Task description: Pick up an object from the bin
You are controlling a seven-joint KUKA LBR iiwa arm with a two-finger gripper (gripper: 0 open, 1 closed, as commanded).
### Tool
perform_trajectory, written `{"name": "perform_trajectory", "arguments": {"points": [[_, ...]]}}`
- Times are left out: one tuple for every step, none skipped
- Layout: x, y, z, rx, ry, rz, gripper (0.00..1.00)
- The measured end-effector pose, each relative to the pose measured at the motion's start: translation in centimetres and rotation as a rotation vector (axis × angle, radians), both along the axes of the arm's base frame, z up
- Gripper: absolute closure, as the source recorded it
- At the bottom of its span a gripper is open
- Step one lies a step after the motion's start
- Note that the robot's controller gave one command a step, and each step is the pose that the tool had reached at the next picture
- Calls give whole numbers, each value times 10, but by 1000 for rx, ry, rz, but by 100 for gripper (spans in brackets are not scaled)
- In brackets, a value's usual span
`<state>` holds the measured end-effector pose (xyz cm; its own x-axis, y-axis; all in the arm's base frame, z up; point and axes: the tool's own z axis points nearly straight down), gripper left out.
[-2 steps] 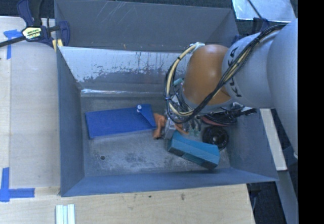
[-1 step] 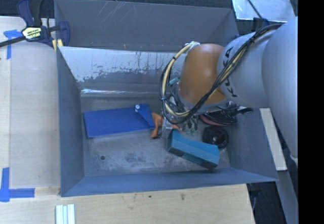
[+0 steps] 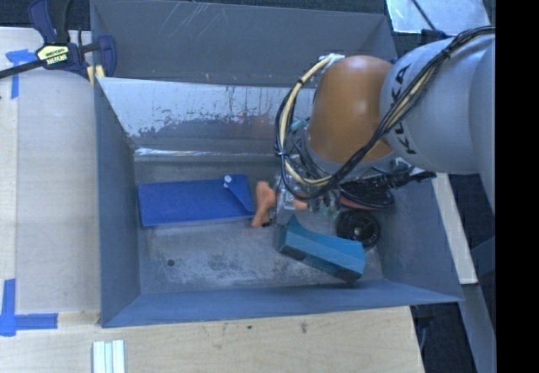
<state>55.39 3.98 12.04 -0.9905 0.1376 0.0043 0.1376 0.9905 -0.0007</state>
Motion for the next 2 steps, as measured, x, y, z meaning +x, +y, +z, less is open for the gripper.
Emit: {"name": "perform_trajectory", "arguments": {"points": [[8,1,19,1,-19,4,100],[-10,0,40,0,5,4,100]]}}
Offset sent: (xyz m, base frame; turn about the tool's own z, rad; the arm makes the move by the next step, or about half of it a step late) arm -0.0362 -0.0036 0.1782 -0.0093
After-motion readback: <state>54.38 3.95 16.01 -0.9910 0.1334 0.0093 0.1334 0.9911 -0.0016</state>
